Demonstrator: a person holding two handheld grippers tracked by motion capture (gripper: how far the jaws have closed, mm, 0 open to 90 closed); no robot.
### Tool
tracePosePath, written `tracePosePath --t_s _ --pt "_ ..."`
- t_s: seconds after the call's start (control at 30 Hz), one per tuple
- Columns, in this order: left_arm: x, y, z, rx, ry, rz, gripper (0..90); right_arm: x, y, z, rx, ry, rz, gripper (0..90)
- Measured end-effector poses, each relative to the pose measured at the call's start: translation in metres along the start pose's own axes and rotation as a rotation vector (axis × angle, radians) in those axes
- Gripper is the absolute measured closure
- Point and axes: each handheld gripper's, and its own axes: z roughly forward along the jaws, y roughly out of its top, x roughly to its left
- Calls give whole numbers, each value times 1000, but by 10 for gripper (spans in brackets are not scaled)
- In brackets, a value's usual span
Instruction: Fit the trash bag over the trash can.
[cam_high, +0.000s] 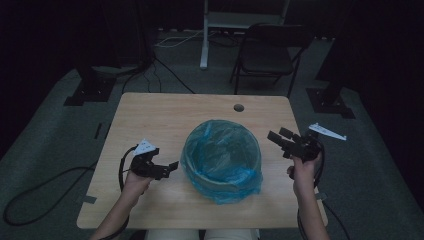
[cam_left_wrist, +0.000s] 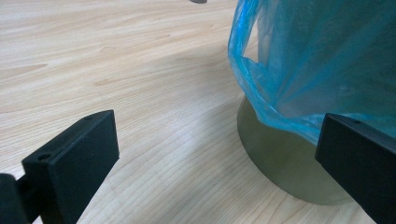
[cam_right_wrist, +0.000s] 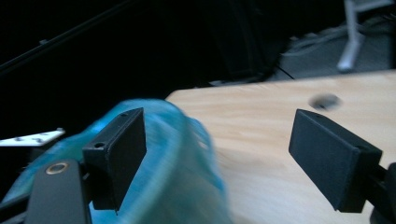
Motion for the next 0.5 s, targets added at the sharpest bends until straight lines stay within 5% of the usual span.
tracePosePath --t_s 0.17,0.5 --pt "2 -10 -13 -6 21 -3 2 42 22 29 44 162 -99 185" --pt "20 -41 -54 -91 124 -34 2 123 43 102 185 369 -313 184"
